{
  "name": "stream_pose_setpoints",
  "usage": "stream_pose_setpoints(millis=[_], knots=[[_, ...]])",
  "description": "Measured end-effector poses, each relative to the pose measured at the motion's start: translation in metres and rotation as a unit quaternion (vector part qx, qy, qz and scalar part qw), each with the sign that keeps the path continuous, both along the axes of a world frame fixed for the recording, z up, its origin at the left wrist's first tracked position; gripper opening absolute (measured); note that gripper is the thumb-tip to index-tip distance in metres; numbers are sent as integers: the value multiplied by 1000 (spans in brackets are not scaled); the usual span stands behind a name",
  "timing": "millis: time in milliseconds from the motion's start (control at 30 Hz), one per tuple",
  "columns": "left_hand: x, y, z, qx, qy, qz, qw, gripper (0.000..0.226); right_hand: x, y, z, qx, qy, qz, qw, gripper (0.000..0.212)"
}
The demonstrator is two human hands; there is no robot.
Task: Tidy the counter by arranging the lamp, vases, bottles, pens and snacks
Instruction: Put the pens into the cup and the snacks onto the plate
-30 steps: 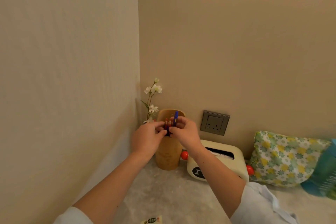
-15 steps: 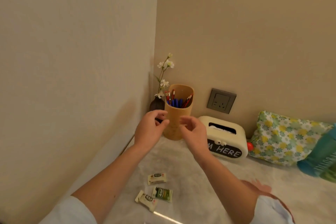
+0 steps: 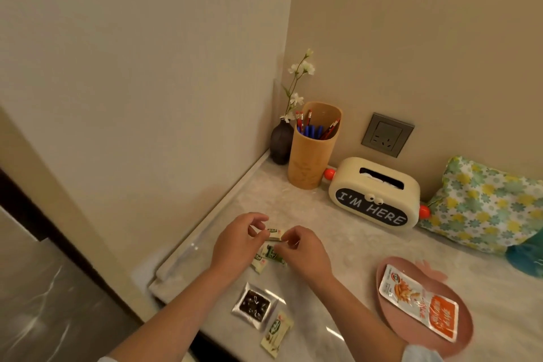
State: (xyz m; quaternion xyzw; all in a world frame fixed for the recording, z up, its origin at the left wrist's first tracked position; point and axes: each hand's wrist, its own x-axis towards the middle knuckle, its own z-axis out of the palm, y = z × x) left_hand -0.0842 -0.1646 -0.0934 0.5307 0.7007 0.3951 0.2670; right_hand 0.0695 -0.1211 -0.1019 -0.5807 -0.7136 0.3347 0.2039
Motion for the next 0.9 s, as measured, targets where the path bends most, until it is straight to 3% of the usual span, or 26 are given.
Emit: stream_pose_setpoints(millis=[233, 367, 533, 667, 800, 900], knots=[[2, -39, -18, -13, 103, 2, 995, 30, 5, -14, -16, 44, -63, 40, 996, 28], [1, -47, -25, -15, 175, -29, 984, 36, 4, -21, -16, 57, -31, 28, 998, 17], [1, -46, -20, -33, 233, -35, 971, 36, 2, -22, -13, 30, 6, 21, 999, 23], [-1, -41, -16, -72, 231, -36, 970, 33, -1, -8, -6, 14, 20, 23, 999, 38], [-2, -36, -14, -103, 180, -32, 978, 29, -11, 10, -2, 8, -65, 67, 996, 54], [-3, -27, -11, -112, 157, -29, 981, 25, -17, 20, 1, -6, -130, 105, 986, 46]])
